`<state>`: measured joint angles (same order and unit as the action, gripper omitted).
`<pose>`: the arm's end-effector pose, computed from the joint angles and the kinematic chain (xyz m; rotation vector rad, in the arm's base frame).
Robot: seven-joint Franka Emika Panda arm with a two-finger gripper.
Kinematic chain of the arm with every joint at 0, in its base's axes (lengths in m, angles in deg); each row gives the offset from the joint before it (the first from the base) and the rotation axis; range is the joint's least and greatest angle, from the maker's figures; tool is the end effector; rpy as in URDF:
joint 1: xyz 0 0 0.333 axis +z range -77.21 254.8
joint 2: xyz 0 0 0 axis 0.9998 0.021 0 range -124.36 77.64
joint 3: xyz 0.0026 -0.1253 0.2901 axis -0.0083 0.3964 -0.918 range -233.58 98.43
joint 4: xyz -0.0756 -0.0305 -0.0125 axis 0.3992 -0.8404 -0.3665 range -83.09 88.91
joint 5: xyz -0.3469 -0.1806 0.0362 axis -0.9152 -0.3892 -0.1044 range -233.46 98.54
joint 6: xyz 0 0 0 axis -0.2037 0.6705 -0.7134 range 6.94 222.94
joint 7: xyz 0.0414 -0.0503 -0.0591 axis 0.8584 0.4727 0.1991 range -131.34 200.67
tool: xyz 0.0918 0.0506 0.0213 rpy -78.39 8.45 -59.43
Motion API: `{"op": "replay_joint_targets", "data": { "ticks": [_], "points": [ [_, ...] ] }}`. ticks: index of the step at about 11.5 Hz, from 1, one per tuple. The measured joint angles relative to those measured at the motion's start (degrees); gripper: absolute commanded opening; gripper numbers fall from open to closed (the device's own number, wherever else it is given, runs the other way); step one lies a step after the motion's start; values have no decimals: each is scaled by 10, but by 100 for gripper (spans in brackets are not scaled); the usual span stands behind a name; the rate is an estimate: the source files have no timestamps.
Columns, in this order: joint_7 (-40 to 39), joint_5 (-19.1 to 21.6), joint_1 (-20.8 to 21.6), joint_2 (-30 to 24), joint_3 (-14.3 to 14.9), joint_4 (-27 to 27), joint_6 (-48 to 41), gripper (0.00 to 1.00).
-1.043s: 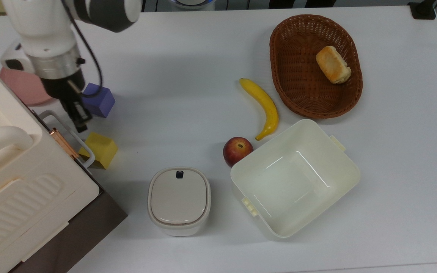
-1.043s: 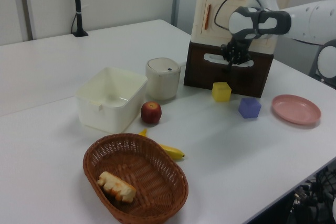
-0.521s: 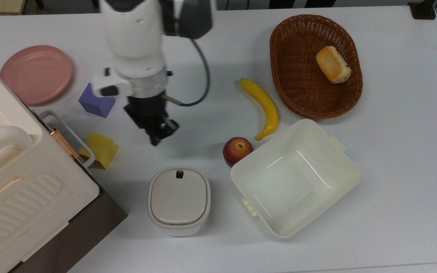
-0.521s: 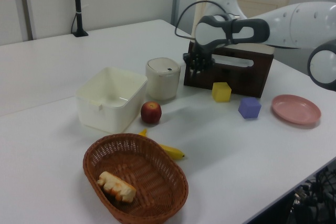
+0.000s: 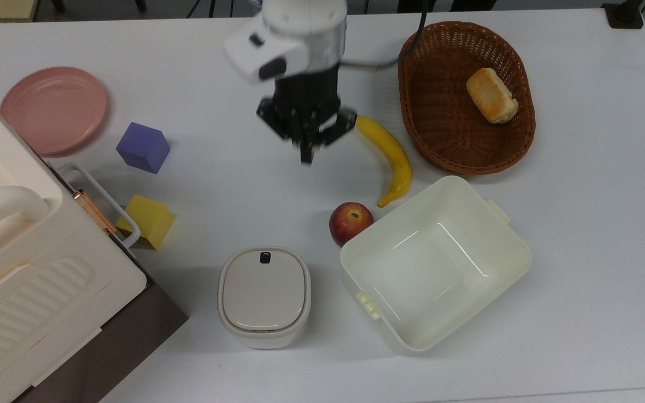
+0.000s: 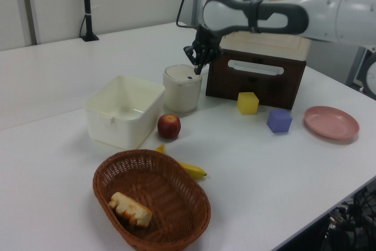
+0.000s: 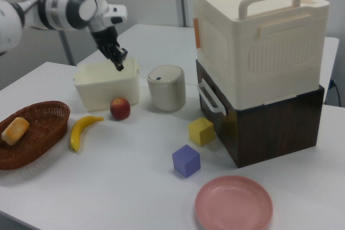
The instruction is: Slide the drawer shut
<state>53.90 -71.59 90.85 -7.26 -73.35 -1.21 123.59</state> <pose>0.6655 0.0790 0.5325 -3.0894 0.2838 -0.3790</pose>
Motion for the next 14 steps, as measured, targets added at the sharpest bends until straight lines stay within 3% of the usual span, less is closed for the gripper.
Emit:
{"op": "replay_joint_targets", "data": {
  "ticks": [4, 7, 14],
  "points": [
    [-128, -14, -4, -72, 8, 4, -131, 100],
    [-213, -26, -5, -109, 34, 12, -200, 100],
    [-225, -3, -11, -118, 45, 28, -218, 100]
  ]
}}
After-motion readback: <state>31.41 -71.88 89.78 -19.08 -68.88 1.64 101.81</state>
